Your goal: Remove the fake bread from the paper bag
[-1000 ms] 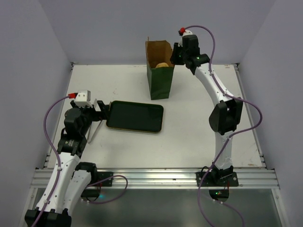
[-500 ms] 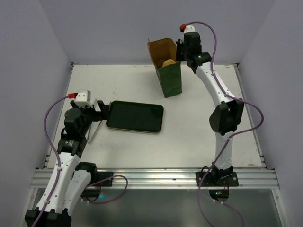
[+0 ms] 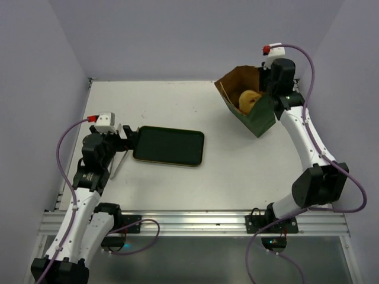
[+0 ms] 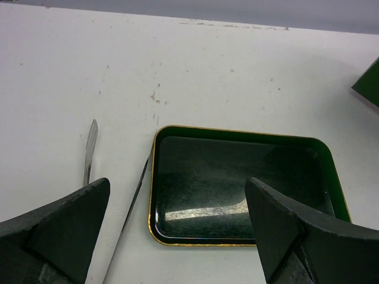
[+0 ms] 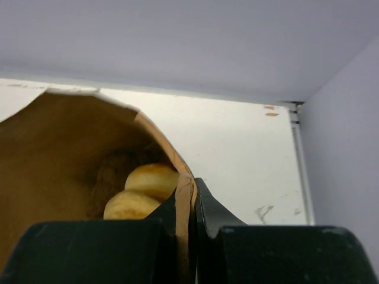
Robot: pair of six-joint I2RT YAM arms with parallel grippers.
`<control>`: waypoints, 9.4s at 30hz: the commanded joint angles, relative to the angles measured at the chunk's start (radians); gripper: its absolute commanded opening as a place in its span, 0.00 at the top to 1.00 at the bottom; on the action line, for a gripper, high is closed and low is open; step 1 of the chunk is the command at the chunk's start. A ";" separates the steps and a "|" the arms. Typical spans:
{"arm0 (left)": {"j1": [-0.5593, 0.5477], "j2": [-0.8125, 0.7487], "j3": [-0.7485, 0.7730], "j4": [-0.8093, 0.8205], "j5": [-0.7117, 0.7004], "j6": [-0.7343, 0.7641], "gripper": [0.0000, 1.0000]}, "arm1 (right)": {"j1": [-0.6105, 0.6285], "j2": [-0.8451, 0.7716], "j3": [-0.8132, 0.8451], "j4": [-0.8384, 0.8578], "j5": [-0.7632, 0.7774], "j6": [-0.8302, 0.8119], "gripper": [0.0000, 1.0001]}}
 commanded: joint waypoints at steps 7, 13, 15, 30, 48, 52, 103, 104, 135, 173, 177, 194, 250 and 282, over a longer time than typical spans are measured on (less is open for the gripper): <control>-0.005 0.041 0.011 0.032 0.009 0.021 0.00 | -0.025 -0.317 -0.383 0.222 -0.023 -0.120 1.00; -0.005 0.081 0.058 -0.040 -0.034 0.018 0.00 | -0.025 -0.411 -0.577 0.231 -0.096 -0.095 1.00; -0.005 0.098 0.101 -0.077 -0.100 0.010 0.00 | -0.025 -0.423 -0.603 0.226 -0.153 -0.068 1.00; -0.007 0.230 0.184 -0.289 -0.324 0.208 0.00 | 0.043 -0.428 -0.640 0.205 -0.376 0.067 1.00; 0.005 0.613 0.227 -0.304 -0.209 0.389 0.02 | 0.041 -0.469 -0.634 0.196 -0.394 0.079 1.00; 0.038 0.648 0.228 -0.321 -0.123 0.423 0.04 | 0.041 -0.469 -0.634 0.194 -0.396 0.079 1.00; 0.209 0.922 0.366 -0.359 -0.028 0.441 0.91 | 0.021 -0.472 -0.631 0.190 -0.413 0.086 1.00; 0.211 0.914 0.380 -0.356 -0.032 0.440 0.92 | 0.020 -0.474 -0.631 0.188 -0.416 0.086 1.00; 0.111 0.478 0.342 0.001 0.534 -0.112 0.62 | -0.034 -0.477 -0.627 0.194 -0.377 0.041 1.00; -0.344 0.112 0.149 -0.100 0.549 -0.293 0.66 | -0.045 -0.497 -0.712 0.193 -0.491 -0.276 1.00; -0.413 0.119 0.098 -0.033 0.530 -0.359 0.66 | -0.045 -0.508 -0.735 0.191 -0.517 -0.302 1.00; -0.685 0.524 0.176 0.239 0.326 -0.442 0.65 | -0.052 -0.525 -0.746 0.182 -0.546 -0.325 1.00; -0.691 1.079 0.593 0.213 0.193 -0.407 0.56 | -0.054 -0.522 -0.759 0.184 -0.606 -0.333 1.00; -0.703 1.161 0.658 0.182 0.288 -0.399 0.53 | -0.052 -0.523 -0.761 0.182 -0.621 -0.330 1.00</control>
